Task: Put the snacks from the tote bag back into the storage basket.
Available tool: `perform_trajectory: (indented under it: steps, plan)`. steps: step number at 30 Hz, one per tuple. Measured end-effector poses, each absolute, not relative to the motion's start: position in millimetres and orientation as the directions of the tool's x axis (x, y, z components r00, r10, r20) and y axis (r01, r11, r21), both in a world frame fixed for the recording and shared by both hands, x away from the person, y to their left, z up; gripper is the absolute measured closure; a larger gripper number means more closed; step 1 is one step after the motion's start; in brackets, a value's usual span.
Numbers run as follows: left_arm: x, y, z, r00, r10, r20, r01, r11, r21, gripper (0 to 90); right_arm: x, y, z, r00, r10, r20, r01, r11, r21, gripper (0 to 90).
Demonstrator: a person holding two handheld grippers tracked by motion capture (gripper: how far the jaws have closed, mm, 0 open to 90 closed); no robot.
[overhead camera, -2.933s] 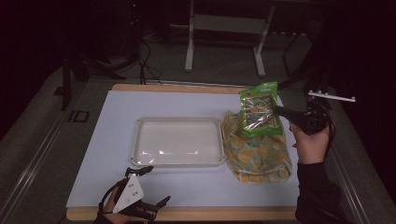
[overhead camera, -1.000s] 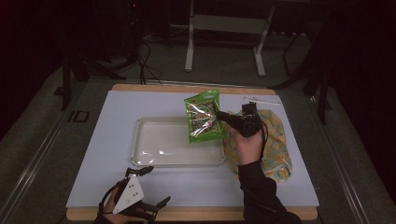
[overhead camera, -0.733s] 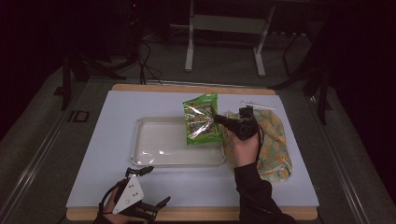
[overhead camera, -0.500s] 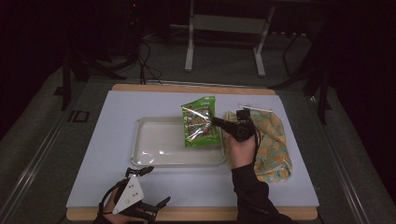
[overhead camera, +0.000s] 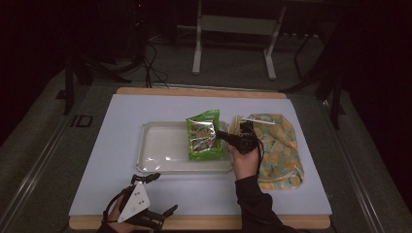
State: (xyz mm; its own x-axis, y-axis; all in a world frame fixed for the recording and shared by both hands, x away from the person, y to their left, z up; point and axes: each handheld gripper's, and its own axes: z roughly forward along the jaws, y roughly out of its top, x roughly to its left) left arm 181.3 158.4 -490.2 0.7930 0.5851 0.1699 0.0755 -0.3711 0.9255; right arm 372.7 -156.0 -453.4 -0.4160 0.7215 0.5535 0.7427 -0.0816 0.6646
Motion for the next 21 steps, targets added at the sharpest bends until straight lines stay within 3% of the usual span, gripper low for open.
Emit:
perform_trajectory:
  steps: [21]
  plan:
    - [181,158,-490,0.795,0.581,0.175,0.072,-0.376,0.924,0.4,372,-155,-494,-0.348,0.75,0.562,0.796,-0.08,0.6,89.2]
